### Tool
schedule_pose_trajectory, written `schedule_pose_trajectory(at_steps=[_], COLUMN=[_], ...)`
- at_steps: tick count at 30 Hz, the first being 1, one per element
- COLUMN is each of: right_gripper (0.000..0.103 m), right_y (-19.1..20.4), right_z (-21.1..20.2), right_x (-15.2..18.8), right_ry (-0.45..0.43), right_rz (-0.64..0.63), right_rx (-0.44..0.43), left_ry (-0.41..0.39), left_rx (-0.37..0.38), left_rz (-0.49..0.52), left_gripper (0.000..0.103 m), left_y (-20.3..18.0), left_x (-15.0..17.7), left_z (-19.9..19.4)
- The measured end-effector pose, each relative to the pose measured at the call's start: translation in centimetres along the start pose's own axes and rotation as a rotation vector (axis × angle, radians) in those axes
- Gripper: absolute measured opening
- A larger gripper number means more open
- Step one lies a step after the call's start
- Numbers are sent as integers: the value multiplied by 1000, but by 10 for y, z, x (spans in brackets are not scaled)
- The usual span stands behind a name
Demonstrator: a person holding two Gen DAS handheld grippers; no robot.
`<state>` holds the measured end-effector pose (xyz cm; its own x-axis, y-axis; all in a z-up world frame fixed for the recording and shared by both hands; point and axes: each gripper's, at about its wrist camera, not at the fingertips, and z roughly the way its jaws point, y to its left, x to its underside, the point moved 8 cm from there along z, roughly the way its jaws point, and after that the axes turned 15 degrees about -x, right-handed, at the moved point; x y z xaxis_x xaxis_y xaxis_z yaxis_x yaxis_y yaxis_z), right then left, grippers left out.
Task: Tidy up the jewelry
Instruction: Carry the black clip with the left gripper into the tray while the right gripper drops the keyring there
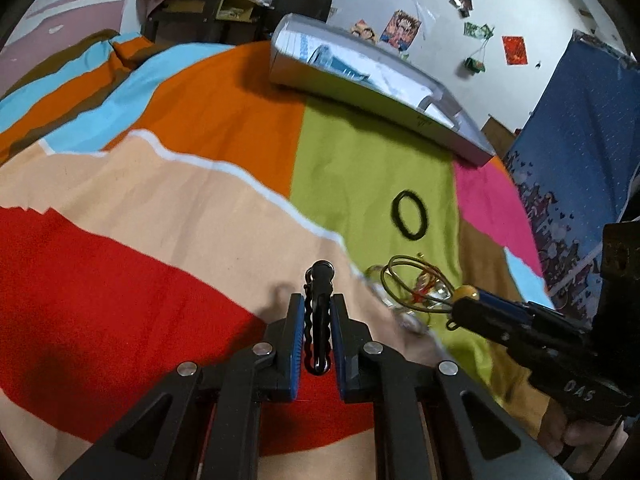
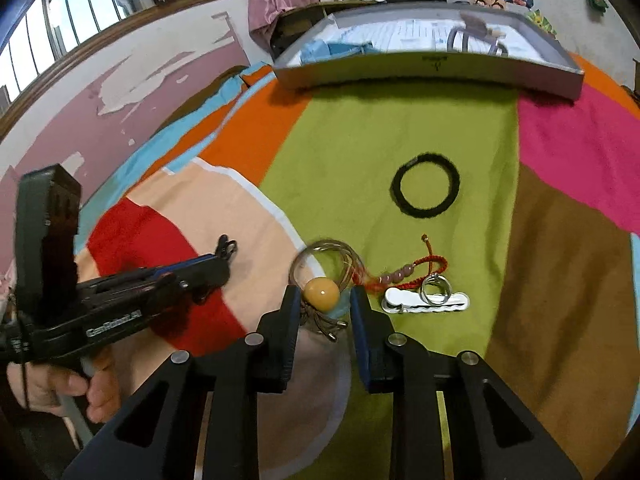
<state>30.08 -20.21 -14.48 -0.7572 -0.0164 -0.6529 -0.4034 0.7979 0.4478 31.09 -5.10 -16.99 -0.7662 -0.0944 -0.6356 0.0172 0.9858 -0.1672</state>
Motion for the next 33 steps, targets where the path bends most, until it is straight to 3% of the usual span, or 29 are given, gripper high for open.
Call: schedule_pose_trajectory(at_steps=[11, 16, 25, 33], right_gripper=[23, 23, 23, 23], right_y=[9, 7, -42, -118], right_z=[-45, -52, -87, -106], right_x=[-33, -55, -130, -188], right_ry=[-195, -285, -436, -515], right_rz=[-18, -36, -84, -82], right_rx=[-69, -62, 64, 213], left_ry=[-114, -170, -293, -305], left_rx=[24, 21, 59, 75], left_rz=[14, 61, 60, 75], left_gripper=[12, 12, 12, 12], left_y=[-14, -23, -74, -131], left_x=[-18, -60, -167, -216], left_z=[-33, -44, -25, 37])
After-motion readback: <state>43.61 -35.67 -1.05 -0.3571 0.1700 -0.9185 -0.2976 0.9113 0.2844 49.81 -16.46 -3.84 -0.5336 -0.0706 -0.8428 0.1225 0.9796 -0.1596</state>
